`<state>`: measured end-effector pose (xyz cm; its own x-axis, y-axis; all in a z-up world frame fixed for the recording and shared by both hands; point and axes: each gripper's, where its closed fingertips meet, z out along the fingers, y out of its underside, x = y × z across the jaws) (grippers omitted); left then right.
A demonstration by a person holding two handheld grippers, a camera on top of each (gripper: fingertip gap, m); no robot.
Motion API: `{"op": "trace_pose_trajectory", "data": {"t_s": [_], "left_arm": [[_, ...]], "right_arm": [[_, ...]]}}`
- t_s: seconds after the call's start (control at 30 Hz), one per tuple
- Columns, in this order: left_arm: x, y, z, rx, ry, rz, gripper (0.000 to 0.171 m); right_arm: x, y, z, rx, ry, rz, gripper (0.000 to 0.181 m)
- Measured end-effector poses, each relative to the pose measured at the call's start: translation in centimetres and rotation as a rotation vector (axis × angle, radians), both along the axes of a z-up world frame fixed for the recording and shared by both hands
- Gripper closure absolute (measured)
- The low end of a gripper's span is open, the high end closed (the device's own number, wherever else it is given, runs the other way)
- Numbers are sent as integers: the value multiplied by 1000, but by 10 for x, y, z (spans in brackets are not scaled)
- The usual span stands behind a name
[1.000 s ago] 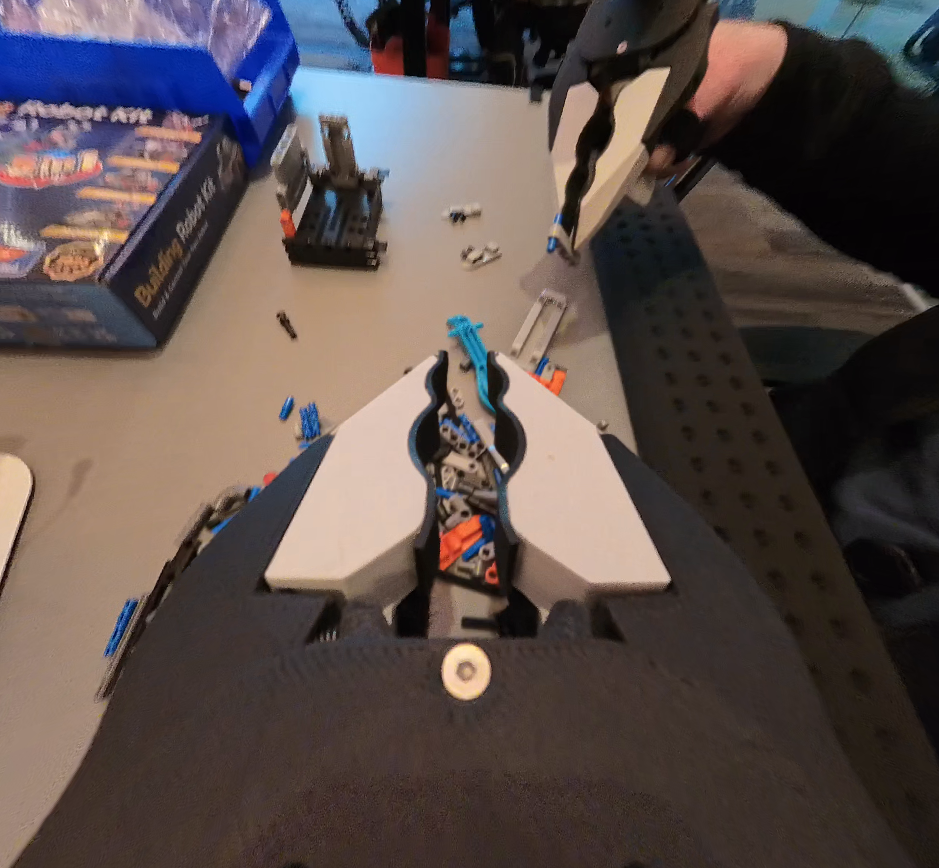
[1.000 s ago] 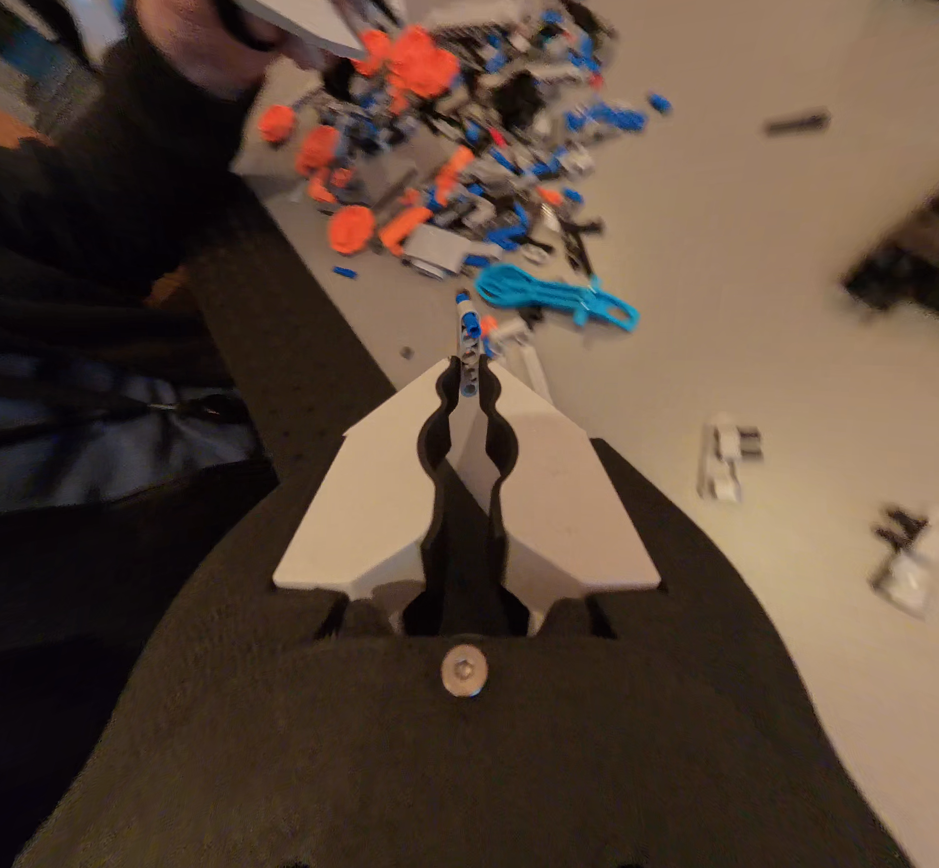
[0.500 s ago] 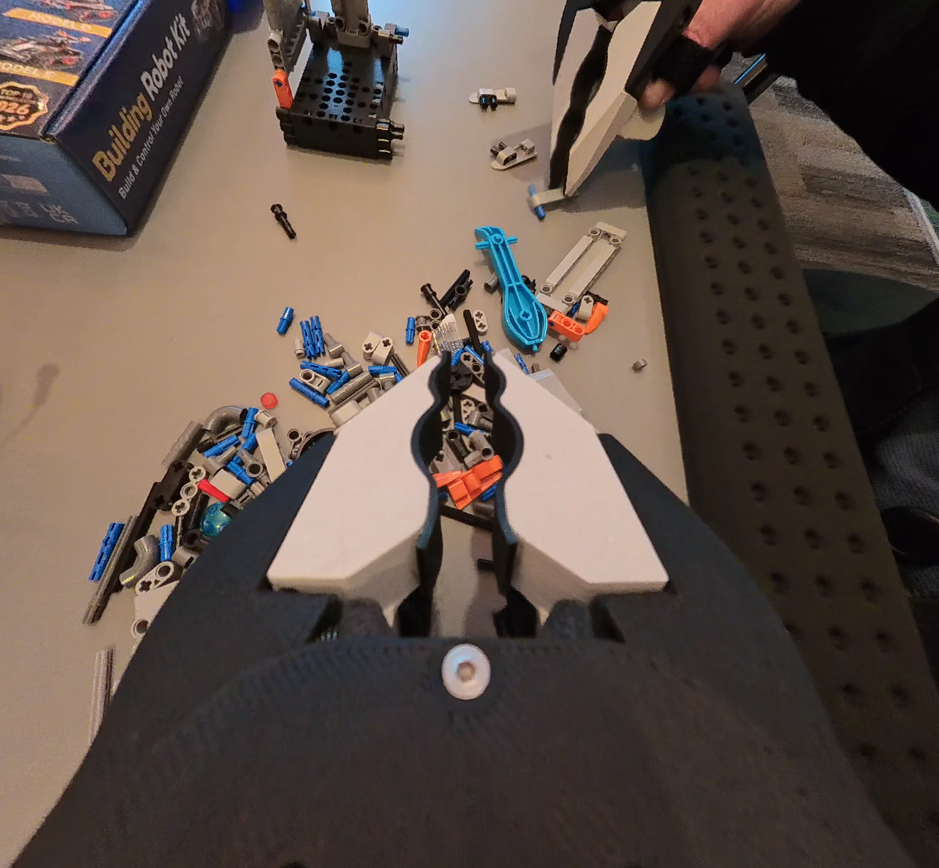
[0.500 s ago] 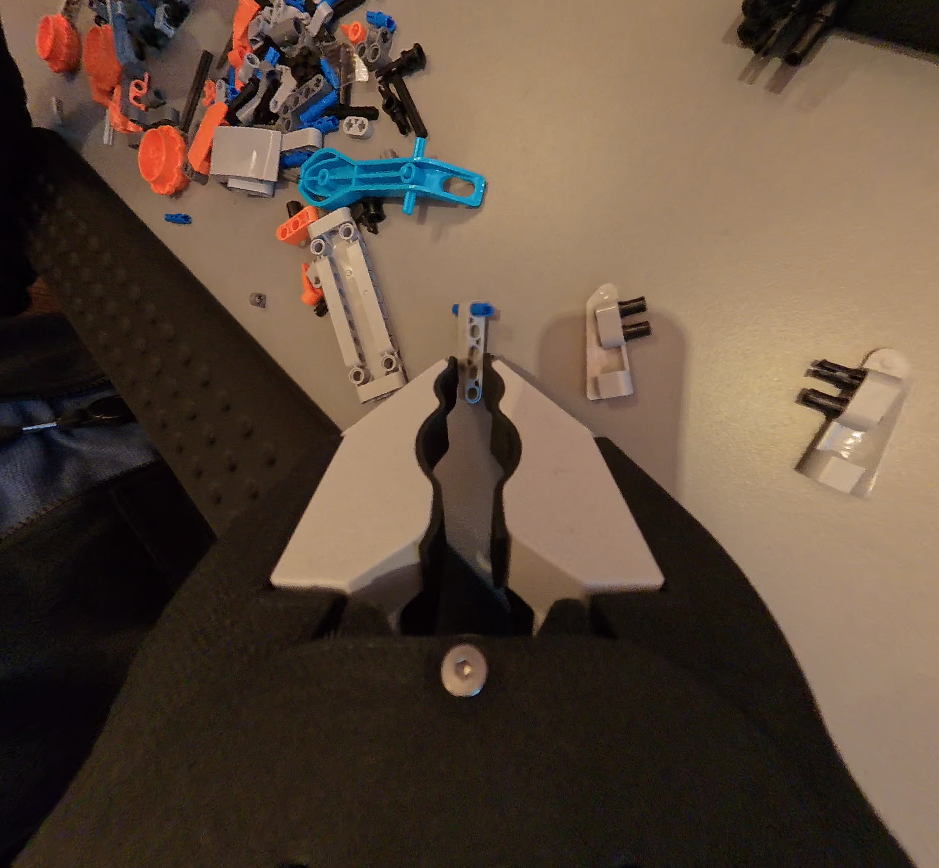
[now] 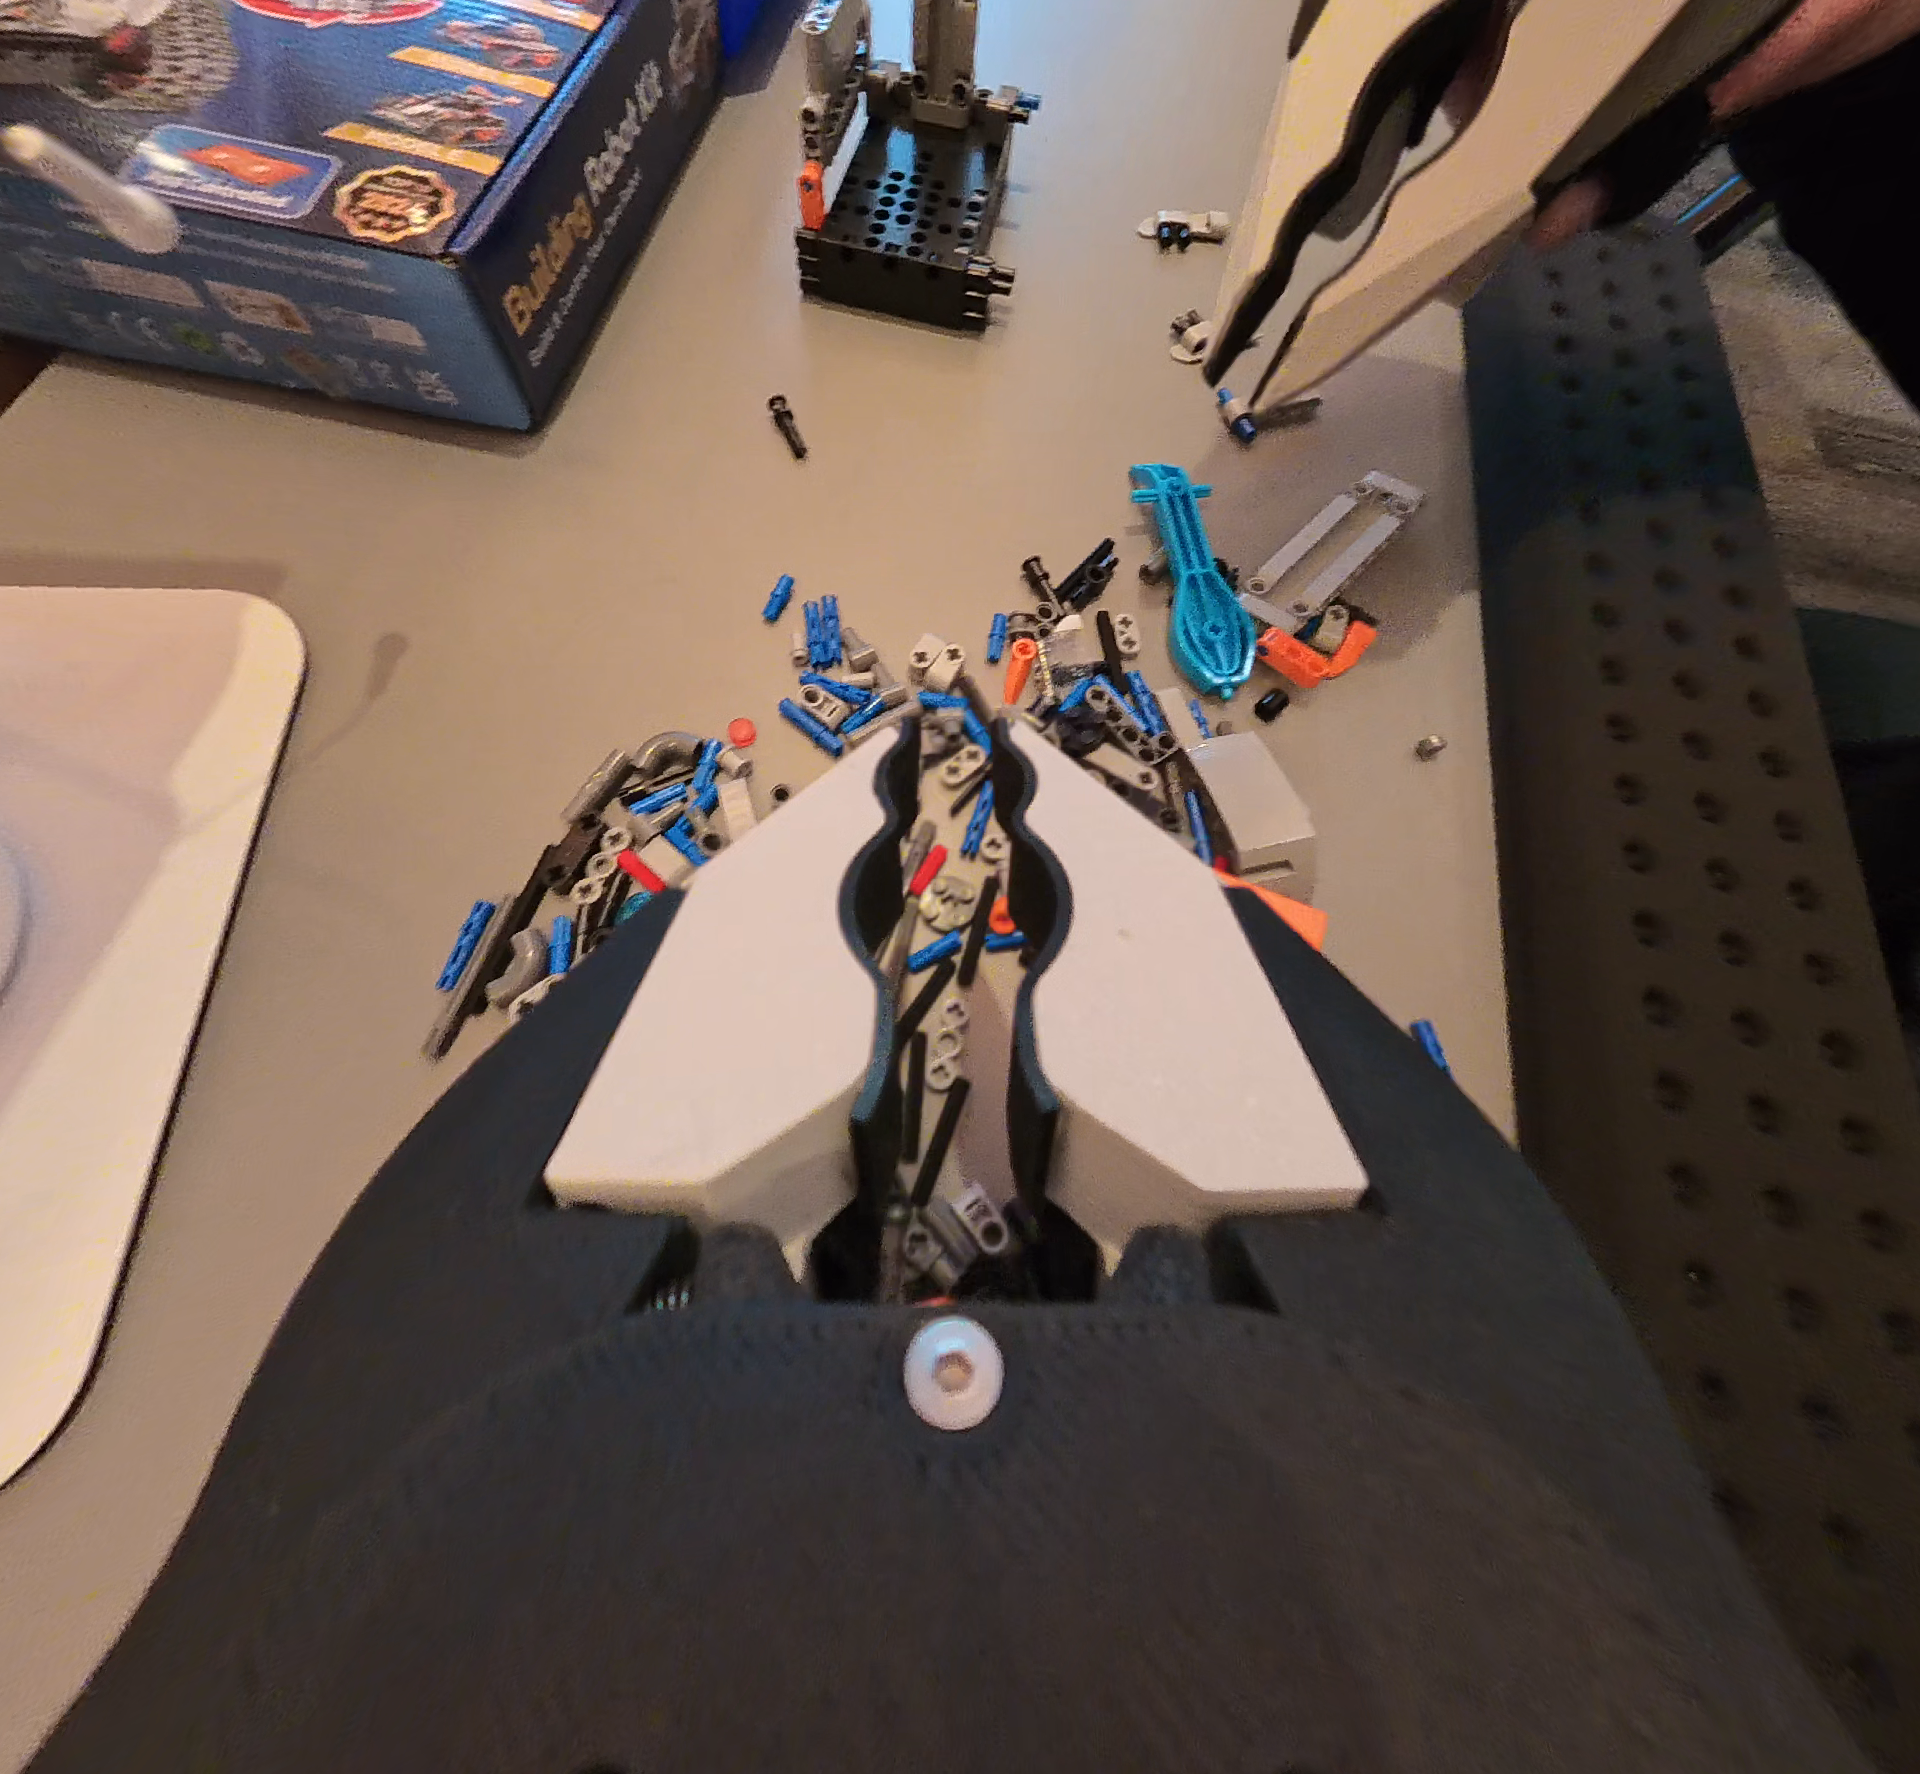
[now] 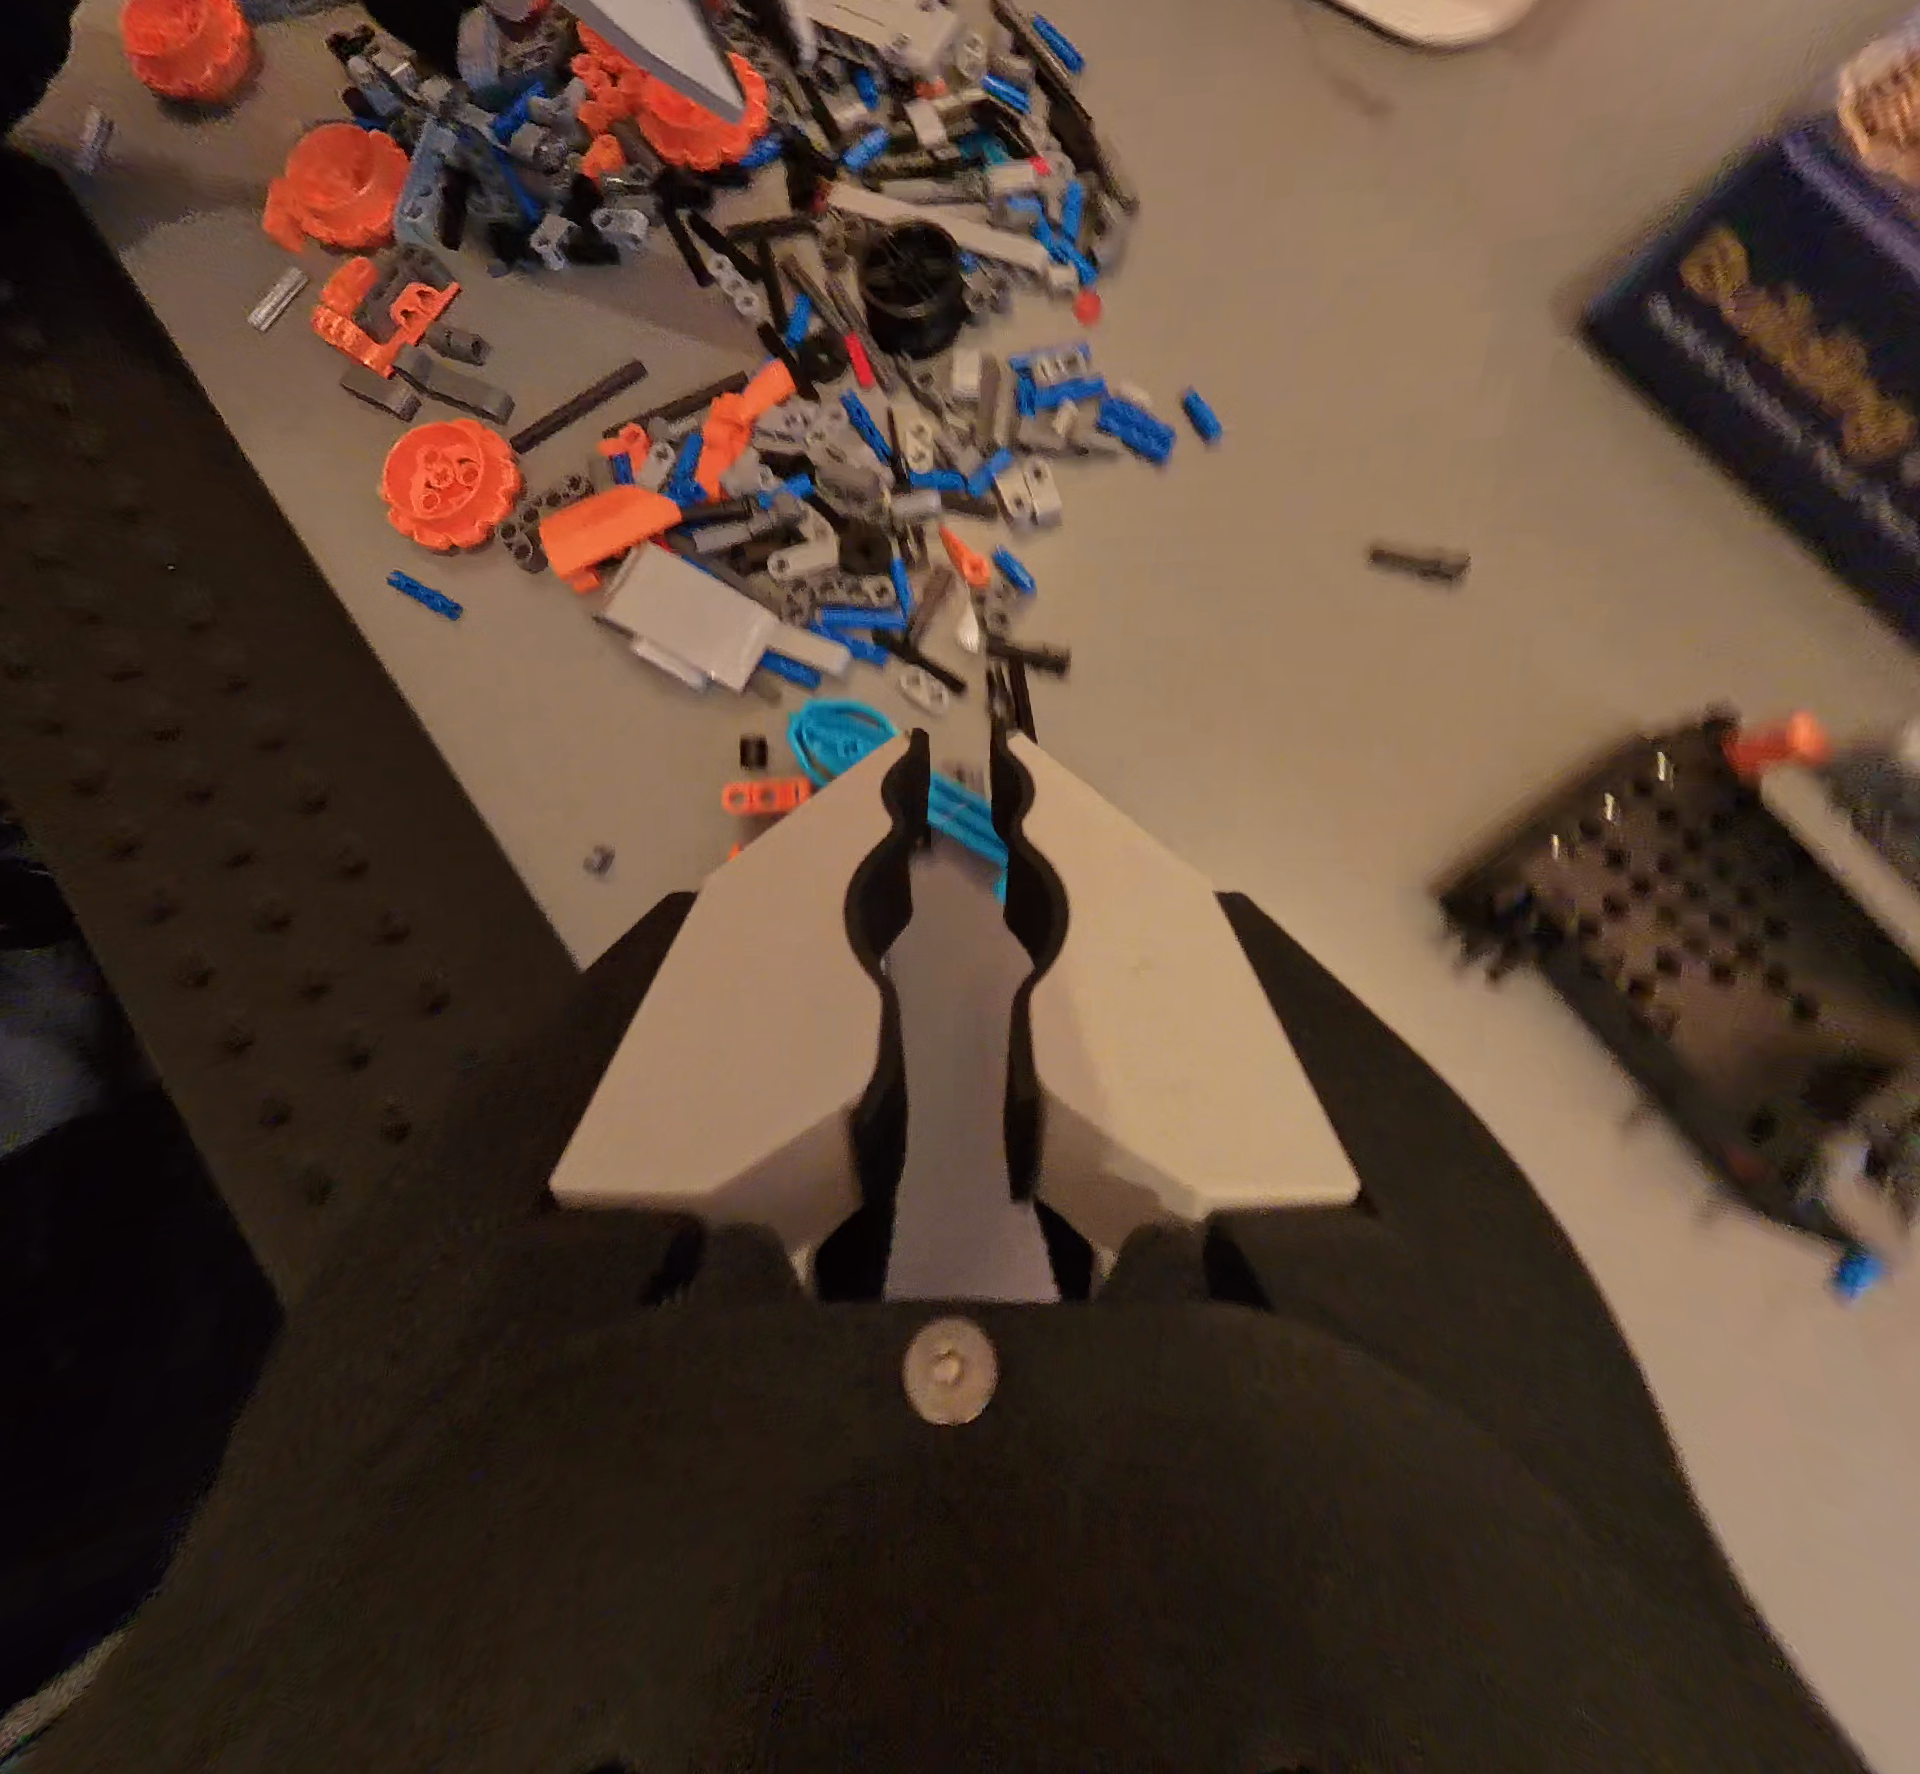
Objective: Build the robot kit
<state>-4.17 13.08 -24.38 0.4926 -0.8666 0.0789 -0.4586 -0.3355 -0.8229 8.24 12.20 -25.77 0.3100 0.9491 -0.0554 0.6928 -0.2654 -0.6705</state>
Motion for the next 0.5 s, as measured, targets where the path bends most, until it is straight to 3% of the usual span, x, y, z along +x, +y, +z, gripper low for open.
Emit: {"op": "trace_pose_trajectory", "data": {"t_s": [0.27, 0.5], "left_arm": [[-15, 7, -4, 7, 40, 50, 161], [-20, 10, -3, 4, 29, 67, 162]], "right_arm": [[-79, 4, -22, 17, -36, 230, 173], [-111, 2, -52, 26, -129, 343, 176]]}}
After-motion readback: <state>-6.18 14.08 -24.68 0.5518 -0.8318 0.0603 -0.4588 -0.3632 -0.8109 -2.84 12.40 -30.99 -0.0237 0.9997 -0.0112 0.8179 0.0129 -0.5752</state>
